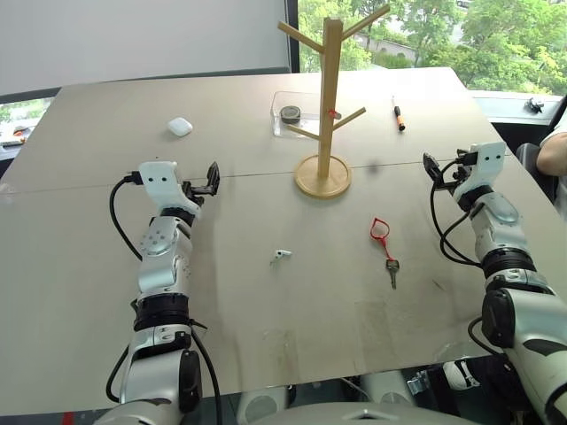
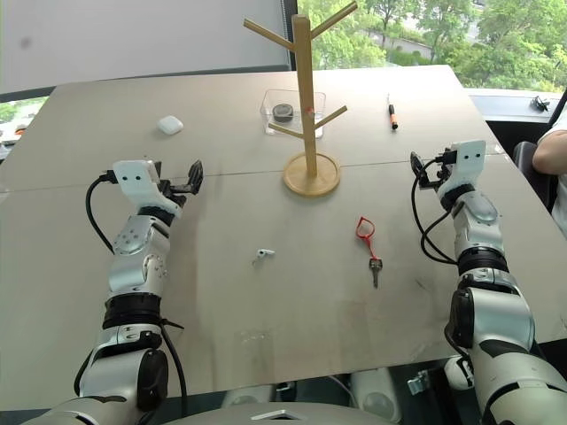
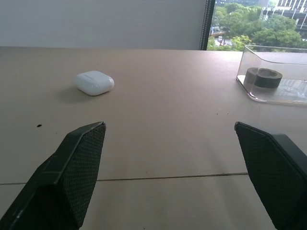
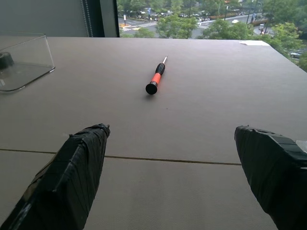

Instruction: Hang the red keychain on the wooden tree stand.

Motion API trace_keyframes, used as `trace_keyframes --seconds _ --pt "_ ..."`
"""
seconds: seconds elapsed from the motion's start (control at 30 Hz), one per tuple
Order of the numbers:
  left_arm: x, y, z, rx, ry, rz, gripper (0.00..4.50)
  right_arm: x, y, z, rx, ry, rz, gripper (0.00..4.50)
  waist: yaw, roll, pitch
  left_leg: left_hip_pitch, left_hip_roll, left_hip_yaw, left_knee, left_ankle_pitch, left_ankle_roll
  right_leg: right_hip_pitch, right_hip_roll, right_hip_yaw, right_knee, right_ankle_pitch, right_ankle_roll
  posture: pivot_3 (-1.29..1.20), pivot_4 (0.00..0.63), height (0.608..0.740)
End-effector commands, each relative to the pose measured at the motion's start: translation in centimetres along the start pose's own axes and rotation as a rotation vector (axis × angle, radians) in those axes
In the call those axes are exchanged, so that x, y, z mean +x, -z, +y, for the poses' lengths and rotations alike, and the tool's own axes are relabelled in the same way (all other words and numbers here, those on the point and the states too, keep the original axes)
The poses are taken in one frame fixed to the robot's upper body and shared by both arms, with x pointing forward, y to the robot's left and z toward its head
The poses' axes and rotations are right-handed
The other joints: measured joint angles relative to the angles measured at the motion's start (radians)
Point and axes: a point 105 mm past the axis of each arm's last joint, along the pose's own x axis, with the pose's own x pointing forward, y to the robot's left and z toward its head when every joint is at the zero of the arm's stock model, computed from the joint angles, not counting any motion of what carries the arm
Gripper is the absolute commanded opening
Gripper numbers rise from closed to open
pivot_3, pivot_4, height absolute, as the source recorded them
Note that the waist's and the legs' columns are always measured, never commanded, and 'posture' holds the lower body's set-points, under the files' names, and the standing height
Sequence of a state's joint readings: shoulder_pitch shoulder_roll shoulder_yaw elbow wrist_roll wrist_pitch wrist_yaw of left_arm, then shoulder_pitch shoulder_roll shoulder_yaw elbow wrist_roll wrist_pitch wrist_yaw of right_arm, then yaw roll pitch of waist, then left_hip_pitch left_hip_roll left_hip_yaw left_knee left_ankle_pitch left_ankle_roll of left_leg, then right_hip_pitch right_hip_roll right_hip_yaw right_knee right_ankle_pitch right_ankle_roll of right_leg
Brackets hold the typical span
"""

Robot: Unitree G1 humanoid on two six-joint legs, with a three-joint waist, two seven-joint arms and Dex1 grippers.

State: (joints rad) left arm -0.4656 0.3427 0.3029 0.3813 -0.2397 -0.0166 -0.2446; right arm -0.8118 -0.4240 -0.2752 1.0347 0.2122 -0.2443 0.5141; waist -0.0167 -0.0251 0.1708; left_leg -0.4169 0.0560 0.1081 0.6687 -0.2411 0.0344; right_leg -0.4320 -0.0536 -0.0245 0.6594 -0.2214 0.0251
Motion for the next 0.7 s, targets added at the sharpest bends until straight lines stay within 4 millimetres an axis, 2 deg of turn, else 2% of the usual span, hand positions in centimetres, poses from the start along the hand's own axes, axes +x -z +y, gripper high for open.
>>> trace_keyframes --seconds 0.03,0.7 --pt "0.19 -1.57 -0.31 0.013 0.022 -0.054 4.50 -0.07 -1.31 -0.79 -0.006 0.024 -0.052 4.47 0.000 0.000 0.000 0.000 0.000 0.000 0.000 0.000 0.000 0.000 0.000 0.000 0.000 0.000 0.000 0.00 0.150 0.740" --pt "0.27 -1.33 -0.19 0.009 0.030 -0.053 4.50 -0.19 -1.47 -1.03 -0.009 0.028 -0.059 4.47 0.000 0.000 0.000 0.000 0.000 0.000 0.000 0.000 0.000 0.000 0.000 0.000 0.000 0.000 0.000 0.00 0.150 0.740"
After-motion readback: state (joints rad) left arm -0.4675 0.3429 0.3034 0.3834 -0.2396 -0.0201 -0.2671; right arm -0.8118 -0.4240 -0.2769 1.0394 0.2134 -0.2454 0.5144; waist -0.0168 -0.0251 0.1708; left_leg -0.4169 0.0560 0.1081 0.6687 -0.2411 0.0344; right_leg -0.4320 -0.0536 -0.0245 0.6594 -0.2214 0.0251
